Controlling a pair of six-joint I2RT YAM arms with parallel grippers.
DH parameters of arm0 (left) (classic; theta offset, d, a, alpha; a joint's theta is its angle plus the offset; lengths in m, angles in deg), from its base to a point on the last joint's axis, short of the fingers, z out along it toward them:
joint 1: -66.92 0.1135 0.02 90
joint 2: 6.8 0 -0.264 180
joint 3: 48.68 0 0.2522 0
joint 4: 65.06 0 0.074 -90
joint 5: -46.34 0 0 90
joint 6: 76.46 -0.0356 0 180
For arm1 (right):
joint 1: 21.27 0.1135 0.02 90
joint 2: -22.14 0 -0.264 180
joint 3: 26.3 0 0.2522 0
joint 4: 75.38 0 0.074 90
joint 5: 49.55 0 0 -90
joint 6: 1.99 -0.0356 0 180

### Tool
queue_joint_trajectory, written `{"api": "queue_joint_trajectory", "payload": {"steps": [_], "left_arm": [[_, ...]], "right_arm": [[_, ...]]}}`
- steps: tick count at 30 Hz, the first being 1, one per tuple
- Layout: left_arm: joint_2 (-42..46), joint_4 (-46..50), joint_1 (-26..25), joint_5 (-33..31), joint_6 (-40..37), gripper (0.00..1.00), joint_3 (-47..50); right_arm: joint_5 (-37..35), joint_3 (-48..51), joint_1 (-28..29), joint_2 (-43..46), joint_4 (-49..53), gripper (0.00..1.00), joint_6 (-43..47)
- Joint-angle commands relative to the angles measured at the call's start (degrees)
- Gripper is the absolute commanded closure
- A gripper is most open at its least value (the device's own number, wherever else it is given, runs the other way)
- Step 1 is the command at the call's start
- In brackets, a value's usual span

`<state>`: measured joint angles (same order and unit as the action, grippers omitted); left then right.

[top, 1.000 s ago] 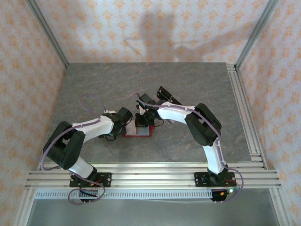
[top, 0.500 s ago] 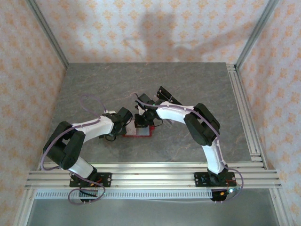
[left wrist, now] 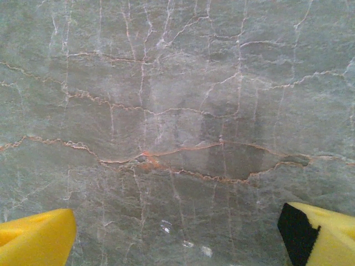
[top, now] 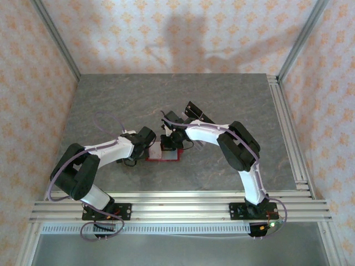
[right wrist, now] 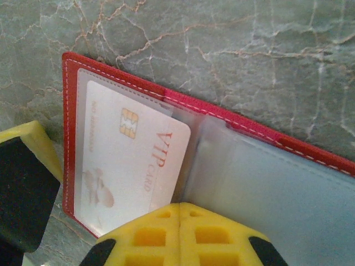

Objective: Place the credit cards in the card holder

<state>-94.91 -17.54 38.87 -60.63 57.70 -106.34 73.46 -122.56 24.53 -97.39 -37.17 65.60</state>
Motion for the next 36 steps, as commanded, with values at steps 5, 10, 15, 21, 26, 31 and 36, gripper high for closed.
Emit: {"api": "queue_joint_trajectory", "payload": {"steps": [5, 10, 15, 21, 26, 31, 36], "left_arm": [[-2.0, -0.1, 0.4, 0.3, 1.2, 0.03, 1.6], [-2.3, -0.9, 0.4, 0.8, 1.1, 0.03, 2.0], [-2.3, -1.1, 0.4, 1.0, 0.9, 0.04, 2.0], [-2.2, -1.4, 0.3, 1.2, 0.8, 0.04, 2.2], [-2.2, -1.6, 0.3, 1.5, 0.9, 0.04, 2.2], [0.4, 1.2, 0.4, 0.4, 0.8, 0.03, 0.4], [4.2, 5.0, 1.9, -1.6, -0.4, 0.02, -2.7]], "right_arm": [[1.3, -3.4, 0.0, -1.1, 2.8, 1.00, 1.9], [1.9, -5.8, 0.6, -2.6, 4.4, 1.00, 2.6], [2.3, -7.5, 1.0, -3.6, 5.5, 1.00, 2.7], [3.4, -10.3, 1.5, -5.3, 6.8, 1.00, 3.2], [4.5, -13.8, 1.9, -6.2, 8.2, 1.00, 4.0], [1.4, -11.0, 1.5, -0.5, 6.8, 1.00, 3.4], [-0.9, -4.3, 0.7, 4.9, 5.1, 1.00, 2.8]]}}
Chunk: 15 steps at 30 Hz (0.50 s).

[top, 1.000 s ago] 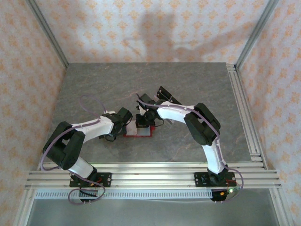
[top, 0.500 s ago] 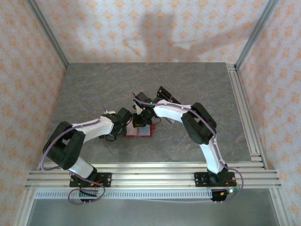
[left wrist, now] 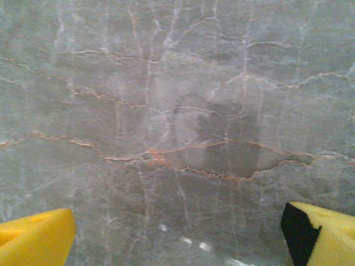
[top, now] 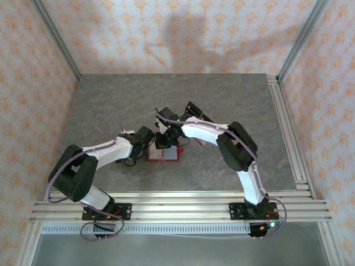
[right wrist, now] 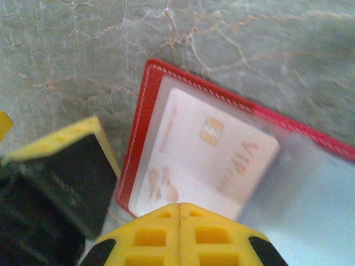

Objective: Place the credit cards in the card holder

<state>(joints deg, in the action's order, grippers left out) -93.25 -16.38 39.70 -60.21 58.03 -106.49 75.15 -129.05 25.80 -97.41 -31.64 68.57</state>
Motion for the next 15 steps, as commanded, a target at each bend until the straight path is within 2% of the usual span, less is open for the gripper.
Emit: {"api": "queue_joint_trajectory", "payload": {"steps": [1, 7, 15], "left_arm": [[2.9, 4.4, 1.3, -2.4, -1.2, 0.02, -3.2], [2.9, 5.7, 1.8, -2.8, -3.5, 0.01, -6.3], [2.8, 4.6, 1.7, -0.2, -5.1, 0.00, -6.4]], "right_arm": [[-2.7, 3.4, -0.6, 5.3, -0.7, 1.00, 0.0], [-3.9, 10.6, -1.3, 4.9, -4.6, 1.00, -0.9], [-4.8, 19.2, -4.2, 6.3, -6.9, 1.00, -0.5]]}}
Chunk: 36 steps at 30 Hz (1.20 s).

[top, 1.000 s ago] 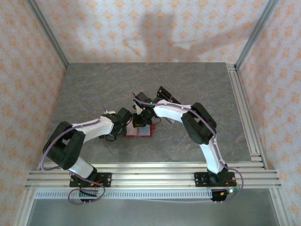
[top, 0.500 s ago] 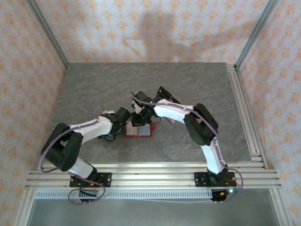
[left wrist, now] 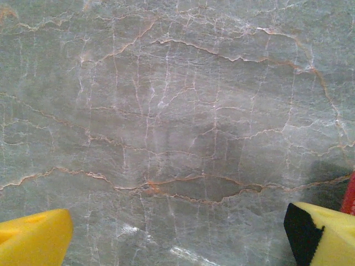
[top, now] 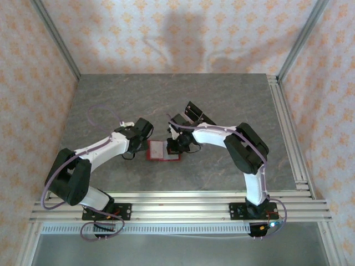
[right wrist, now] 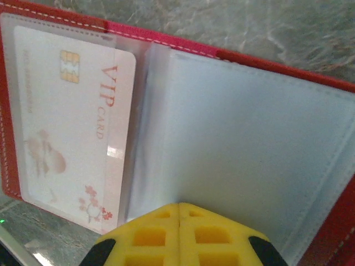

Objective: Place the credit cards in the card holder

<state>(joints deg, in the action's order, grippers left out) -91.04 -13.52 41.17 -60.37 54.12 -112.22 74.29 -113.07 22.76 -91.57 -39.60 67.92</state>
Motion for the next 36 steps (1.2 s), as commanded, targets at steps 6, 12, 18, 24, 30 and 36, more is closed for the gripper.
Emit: {"api": "queue_joint_trajectory", "payload": {"steps": [6, 12, 18, 24, 30, 36], "left_arm": [[2.0, 0.0, -0.5, 2.5, -2.1, 0.00, 0.7], [3.1, -1.8, -2.7, 4.5, -2.1, 0.00, 1.6], [2.7, -4.5, -5.7, 5.4, -1.5, 0.00, 2.5], [2.0, -6.7, -6.3, 5.7, -1.1, 0.00, 4.4], [1.1, -8.9, -6.6, 6.4, -0.5, 0.00, 6.5], [0.1, -11.0, -7.0, 7.0, 0.1, 0.00, 7.6]], "right_arm": [[-5.1, 5.9, -2.4, 3.0, 3.3, 1.00, 2.5], [-5.6, 5.5, -2.5, 5.1, 5.4, 1.00, 3.5], [-4.1, 2.3, -2.5, 6.9, 6.4, 1.00, 2.6], [-3.1, -1.1, -1.5, 6.6, 6.5, 1.00, 1.6], [-3.2, -2.6, -0.4, 4.6, 6.1, 1.00, 1.0], [-3.3, -2.7, 0.0, 3.0, 5.4, 1.00, 0.7]]}}
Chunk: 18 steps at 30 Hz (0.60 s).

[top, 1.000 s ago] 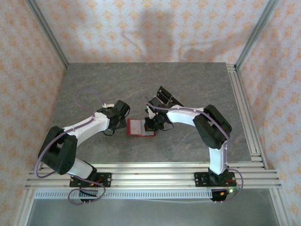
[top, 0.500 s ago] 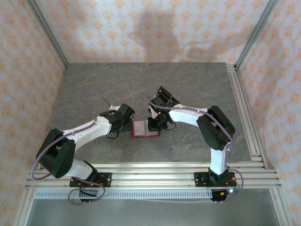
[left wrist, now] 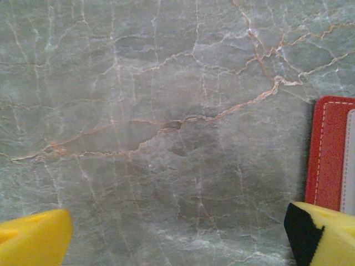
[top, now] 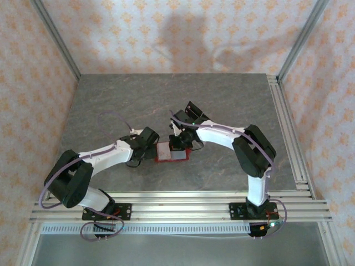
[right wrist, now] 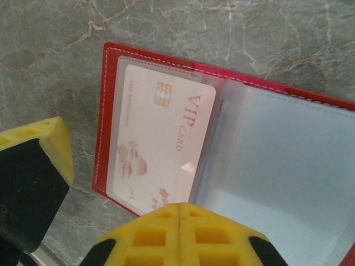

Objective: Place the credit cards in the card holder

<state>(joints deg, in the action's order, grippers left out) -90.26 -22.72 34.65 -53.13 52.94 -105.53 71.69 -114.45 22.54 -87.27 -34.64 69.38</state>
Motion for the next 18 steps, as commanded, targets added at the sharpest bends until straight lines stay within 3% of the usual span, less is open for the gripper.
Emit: {"api": "queue_joint_trajectory", "payload": {"steps": [1, 18], "left_arm": [[-0.9, -2.0, -0.5, -0.2, 1.3, 0.00, 1.0], [-3.7, -4.0, -0.6, -1.0, 2.0, 0.00, 2.9]], "right_arm": [[-0.8, -1.3, 0.2, -1.4, 0.3, 1.00, -0.8], [-0.2, -2.3, 0.3, -5.1, -0.4, 1.00, -0.8]]}}
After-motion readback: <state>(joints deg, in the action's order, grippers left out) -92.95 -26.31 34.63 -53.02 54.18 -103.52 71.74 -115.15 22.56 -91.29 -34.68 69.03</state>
